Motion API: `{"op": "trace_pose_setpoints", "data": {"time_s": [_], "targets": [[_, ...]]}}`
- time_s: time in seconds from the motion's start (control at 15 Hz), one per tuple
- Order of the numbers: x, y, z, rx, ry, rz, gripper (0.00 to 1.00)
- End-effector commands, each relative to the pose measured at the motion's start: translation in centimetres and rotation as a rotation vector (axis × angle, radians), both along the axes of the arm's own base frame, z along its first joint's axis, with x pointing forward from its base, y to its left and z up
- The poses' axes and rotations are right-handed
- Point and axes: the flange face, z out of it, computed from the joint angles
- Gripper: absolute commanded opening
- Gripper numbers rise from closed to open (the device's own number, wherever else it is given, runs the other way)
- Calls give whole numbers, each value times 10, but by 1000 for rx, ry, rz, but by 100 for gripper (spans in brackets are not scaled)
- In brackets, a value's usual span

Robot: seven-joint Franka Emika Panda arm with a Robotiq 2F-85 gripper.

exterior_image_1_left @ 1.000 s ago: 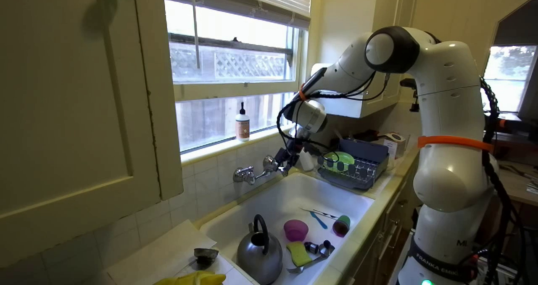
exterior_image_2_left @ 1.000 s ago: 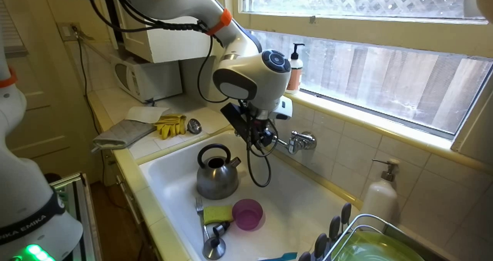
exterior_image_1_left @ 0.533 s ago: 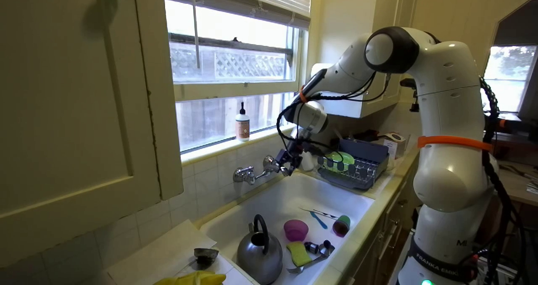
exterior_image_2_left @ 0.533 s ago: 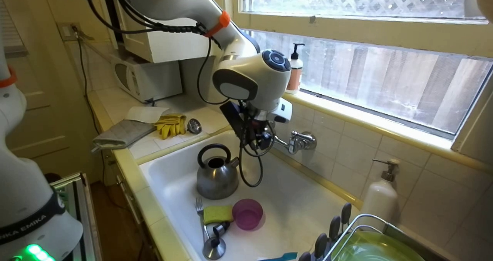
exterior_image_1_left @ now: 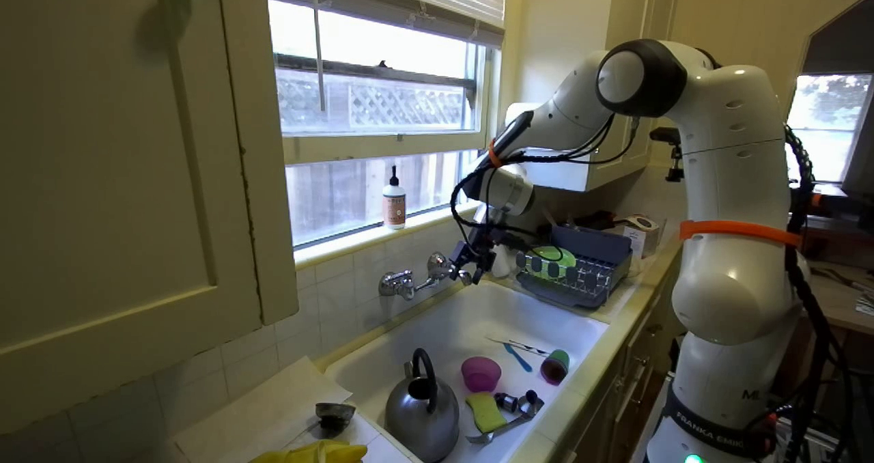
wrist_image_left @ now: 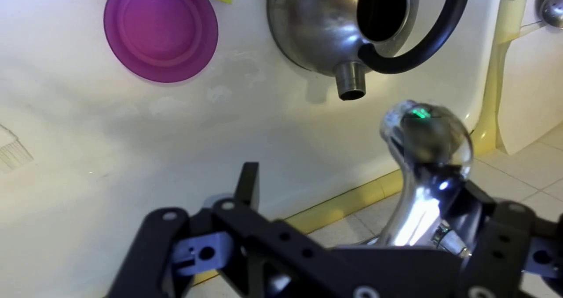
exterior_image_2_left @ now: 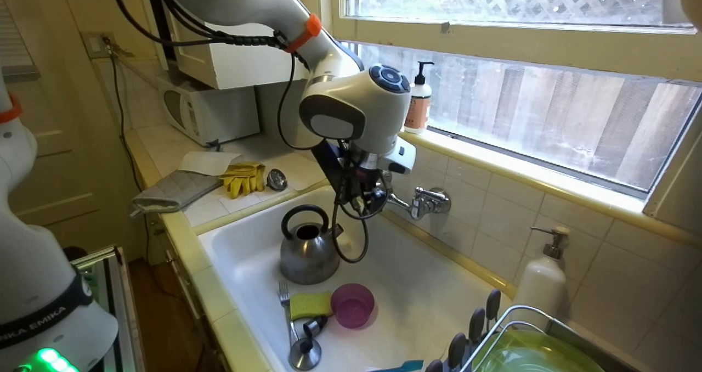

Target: Take the purple bowl out of the plate rack and put it into the sink the turn on the water to the faucet and put water in it

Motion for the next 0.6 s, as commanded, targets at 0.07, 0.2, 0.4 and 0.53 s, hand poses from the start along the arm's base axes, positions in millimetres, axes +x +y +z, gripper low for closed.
{"op": "trace_pose_setpoints", "data": {"time_s": [0.07, 0.2, 0.4, 0.53], "targets": [[-25, -16, -3, -100, 35, 35, 100], [-28, -17, -2, -119, 51, 58, 100], [-32, -24, -1, -150, 59, 79, 100], [-33, -27, -1, -159, 55, 86, 100]]}}
